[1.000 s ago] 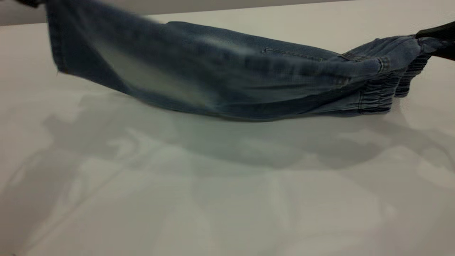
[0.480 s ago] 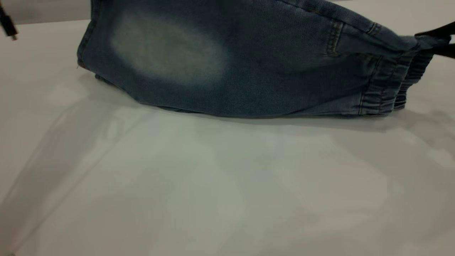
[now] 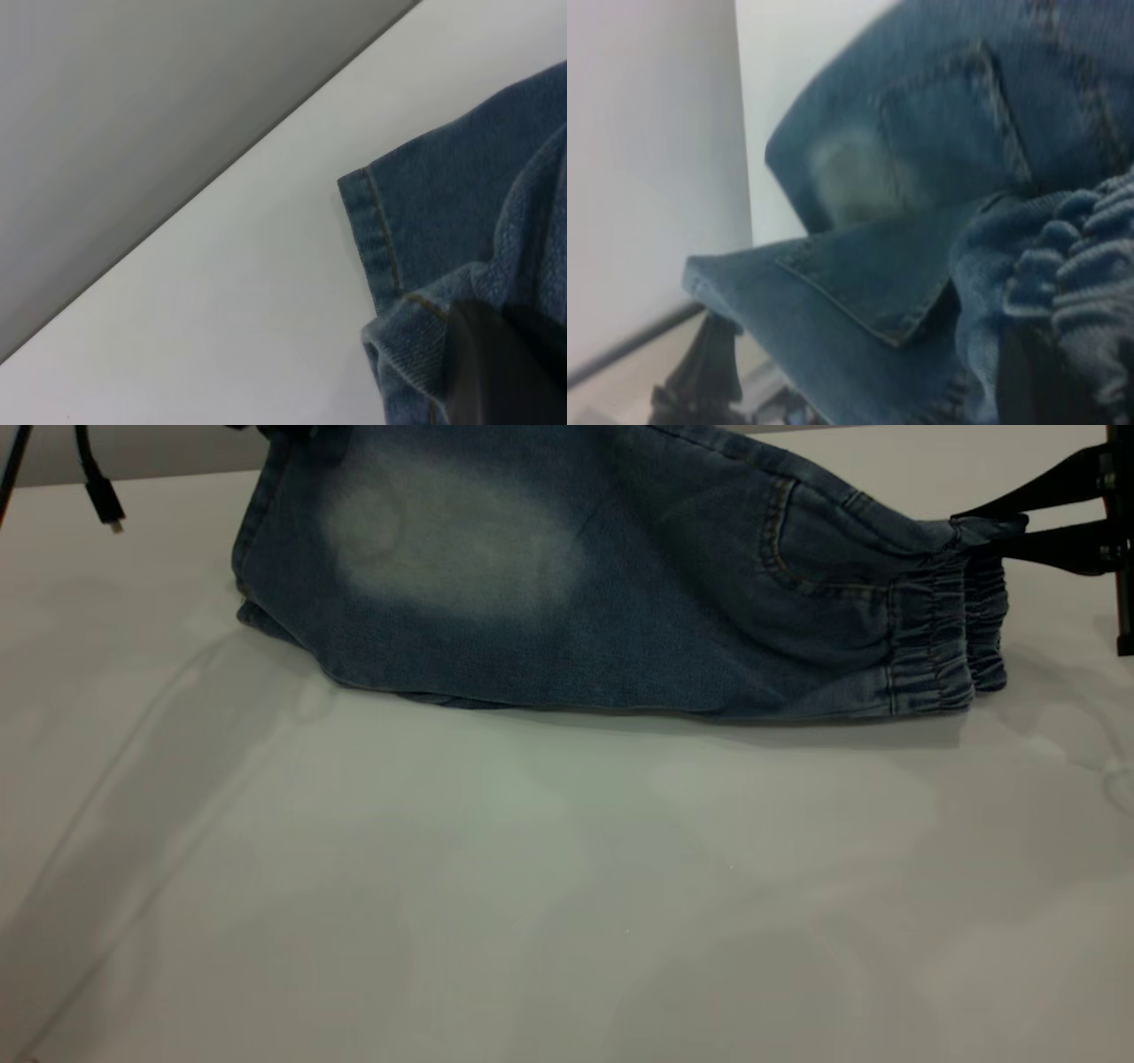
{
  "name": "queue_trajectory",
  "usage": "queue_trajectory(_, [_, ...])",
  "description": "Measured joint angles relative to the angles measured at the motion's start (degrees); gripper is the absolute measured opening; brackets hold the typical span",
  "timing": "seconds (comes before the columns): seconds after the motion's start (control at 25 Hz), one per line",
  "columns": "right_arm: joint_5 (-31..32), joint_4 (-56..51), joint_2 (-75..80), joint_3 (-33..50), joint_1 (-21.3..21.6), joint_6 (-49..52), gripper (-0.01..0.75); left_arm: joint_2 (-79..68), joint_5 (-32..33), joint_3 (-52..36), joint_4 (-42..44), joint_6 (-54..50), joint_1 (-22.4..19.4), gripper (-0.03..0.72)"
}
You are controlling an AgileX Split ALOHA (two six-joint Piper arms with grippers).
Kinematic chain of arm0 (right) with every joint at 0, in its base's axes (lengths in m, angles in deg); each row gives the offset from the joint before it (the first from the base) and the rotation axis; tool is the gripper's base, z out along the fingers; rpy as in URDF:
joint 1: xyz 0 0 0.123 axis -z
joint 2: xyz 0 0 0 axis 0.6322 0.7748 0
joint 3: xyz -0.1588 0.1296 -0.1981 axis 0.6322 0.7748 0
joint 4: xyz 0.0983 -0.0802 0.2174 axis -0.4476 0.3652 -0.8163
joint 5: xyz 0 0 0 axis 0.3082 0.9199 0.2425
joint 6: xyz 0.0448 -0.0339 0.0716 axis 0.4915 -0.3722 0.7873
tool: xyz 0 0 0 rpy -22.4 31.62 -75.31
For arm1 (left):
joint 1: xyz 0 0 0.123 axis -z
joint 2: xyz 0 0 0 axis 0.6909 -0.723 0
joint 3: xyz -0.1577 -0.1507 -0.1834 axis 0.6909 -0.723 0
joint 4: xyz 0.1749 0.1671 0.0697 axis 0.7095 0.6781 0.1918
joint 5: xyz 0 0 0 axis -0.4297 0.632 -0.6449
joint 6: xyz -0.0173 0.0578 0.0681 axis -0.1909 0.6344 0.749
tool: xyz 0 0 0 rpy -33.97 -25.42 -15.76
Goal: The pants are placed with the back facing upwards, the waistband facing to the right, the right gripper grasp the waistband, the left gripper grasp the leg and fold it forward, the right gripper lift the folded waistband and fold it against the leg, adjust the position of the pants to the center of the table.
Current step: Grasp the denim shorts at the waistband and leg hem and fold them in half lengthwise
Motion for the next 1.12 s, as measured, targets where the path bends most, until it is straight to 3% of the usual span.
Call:
queue_trajectory(0.12, [-2.03,0.07,0.00,-0.05,0.00,0.57,0.043,-1.57,-0.99,0.06,-0.07,1.78,0.00,0.037])
queue_trajectory(0.52, [0.57,0.15,0.00,-0.05,0.00,-1.98,0.060,-2.55,-3.43,0.06,-0.23,1.34,0.00,0.064])
queue_trajectory(0.64, [2.51,0.22,0.00,-0.40,0.00,-2.27,0.092,-2.55,-4.69,0.06,-0.30,1.34,0.00,0.125])
queue_trajectory(0.92, [-0.16,0.03,-0.12,-0.40,0.05,-5.37,0.230,-2.55,-4.67,0.06,-0.30,1.34,0.00,0.400])
queue_trajectory(1.12, [0.40,0.14,-0.12,-0.40,0.05,-10.35,0.393,-2.37,-0.99,0.06,-0.30,1.34,0.00,0.457])
